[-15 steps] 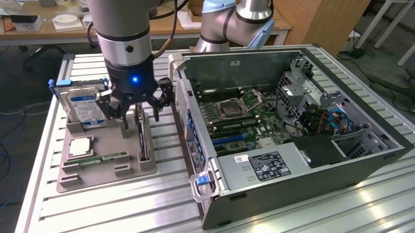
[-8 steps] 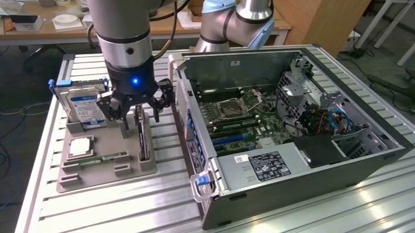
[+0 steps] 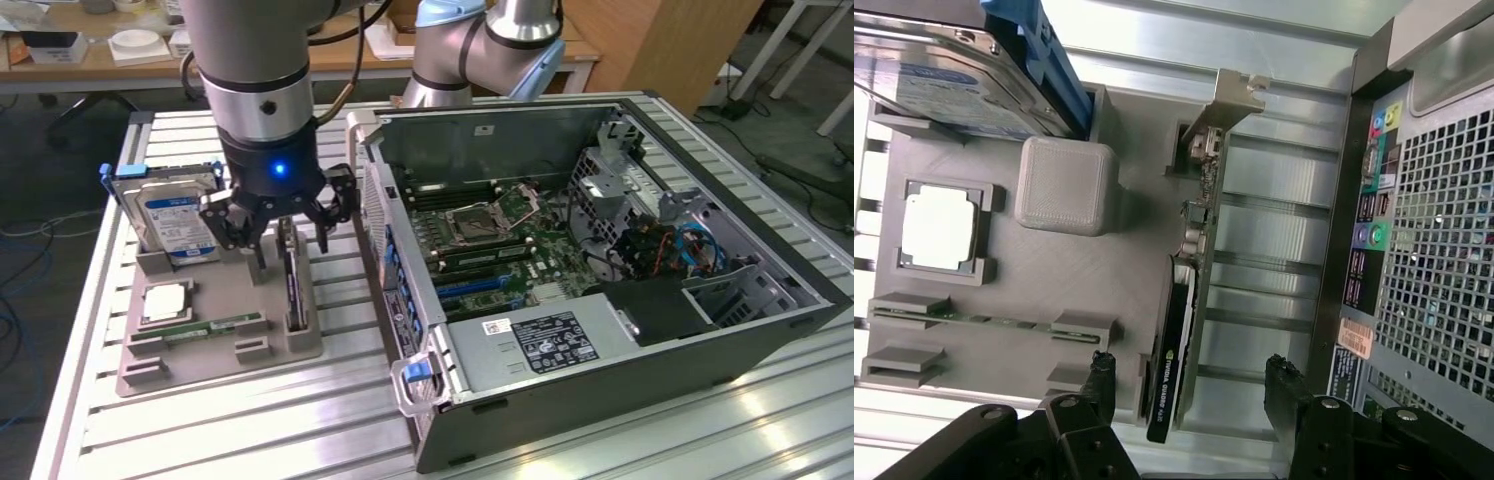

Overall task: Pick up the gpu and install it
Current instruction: 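Pick up the gpu and move the gpu toward the slot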

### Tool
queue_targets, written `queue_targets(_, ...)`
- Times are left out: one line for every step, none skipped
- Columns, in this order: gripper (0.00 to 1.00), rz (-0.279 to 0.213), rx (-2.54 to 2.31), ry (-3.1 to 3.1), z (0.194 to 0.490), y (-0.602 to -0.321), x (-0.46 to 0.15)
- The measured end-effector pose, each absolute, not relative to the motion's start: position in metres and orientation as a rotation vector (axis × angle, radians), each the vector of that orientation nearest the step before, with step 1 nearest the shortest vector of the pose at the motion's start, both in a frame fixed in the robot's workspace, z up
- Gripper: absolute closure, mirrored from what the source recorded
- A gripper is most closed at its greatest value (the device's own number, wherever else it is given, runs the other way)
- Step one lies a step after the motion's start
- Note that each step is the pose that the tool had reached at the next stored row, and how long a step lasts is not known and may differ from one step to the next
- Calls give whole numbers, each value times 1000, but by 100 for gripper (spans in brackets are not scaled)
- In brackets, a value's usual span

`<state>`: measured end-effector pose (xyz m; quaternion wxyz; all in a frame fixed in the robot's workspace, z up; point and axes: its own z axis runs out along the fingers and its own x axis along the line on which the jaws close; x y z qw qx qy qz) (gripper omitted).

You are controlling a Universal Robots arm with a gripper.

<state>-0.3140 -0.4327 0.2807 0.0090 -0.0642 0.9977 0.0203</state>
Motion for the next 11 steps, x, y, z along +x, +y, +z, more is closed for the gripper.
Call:
queue_targets(29,63,-201,3117,280,-433,-314)
queue_targets(29,63,-201,3117,280,-433,-314)
queue_targets(29,63,-201,3117,280,-433,-314)
queue_targets(29,63,-201,3117,280,-433,-314)
queue_targets(29,63,-201,3117,280,-433,-314)
queue_targets(29,63,-201,3117,279,-433,-313)
queue_targets(29,63,-201,3117,279,-433,-313)
queue_targets(29,63,-201,3117,279,-433,-313)
queue_targets(29,64,-201,3116,278,-433,-313)
queue_targets(29,63,-201,3116,278,-433,-313)
queue_targets(29,63,-201,3117,278,-433,-313)
